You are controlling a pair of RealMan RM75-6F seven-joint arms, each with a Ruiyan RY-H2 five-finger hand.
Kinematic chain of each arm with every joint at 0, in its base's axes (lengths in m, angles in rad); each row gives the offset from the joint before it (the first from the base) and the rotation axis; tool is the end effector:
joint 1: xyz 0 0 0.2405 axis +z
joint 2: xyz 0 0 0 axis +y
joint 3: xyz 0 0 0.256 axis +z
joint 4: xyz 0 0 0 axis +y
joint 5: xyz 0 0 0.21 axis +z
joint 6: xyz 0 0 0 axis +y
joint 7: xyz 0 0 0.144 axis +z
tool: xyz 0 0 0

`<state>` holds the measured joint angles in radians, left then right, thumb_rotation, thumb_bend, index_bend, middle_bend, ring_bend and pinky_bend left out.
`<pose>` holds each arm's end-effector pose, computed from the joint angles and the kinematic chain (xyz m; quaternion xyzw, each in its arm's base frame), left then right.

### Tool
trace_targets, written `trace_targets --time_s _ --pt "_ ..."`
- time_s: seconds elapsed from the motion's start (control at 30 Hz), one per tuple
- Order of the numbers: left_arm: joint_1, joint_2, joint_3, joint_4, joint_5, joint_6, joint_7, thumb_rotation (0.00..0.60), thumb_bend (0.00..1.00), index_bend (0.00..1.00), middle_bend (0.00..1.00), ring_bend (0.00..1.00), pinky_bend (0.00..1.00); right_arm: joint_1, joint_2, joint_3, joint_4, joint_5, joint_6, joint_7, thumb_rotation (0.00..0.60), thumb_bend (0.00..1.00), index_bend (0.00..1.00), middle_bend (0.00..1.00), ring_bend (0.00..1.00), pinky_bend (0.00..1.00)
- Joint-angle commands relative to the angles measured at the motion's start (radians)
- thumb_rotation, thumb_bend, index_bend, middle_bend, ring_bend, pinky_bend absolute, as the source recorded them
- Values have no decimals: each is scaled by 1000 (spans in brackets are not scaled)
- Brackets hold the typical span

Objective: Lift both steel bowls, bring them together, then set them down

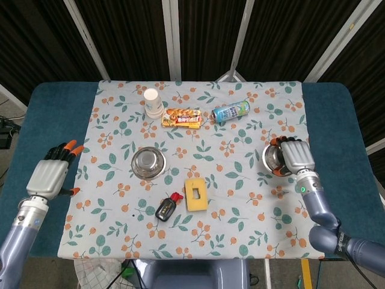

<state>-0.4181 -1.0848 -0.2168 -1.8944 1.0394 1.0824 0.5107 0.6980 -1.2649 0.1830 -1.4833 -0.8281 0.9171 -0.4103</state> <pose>-0.2248 0.2838 0.1233 -0.6786 -0.3954 -0.2871 0.5483 -0.2374 -0.3760 0.0916 0.6747 -0.4093 0.2645 0.5543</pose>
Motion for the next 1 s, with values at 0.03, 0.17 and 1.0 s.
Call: trace_targets --time_s 0.03,0.17,1.0 --pt "-146 -49 -59 22 -180 -98 100 600 50 127 0 0 85 -13 44 4 -33 15 14 1 600 128 483 381 481 474" --pt "-242 -124 -54 88 -295 -140 158 600 50 122 0 0 84 -24 77 5 -47 16 19 14 600 128 484 381 481 475" --pt "-590 -533 13 478 -600 -238 259 600 16 111 0 0 63 -39 189 13 -22 40 -16 66 600 127 484 381 481 474"
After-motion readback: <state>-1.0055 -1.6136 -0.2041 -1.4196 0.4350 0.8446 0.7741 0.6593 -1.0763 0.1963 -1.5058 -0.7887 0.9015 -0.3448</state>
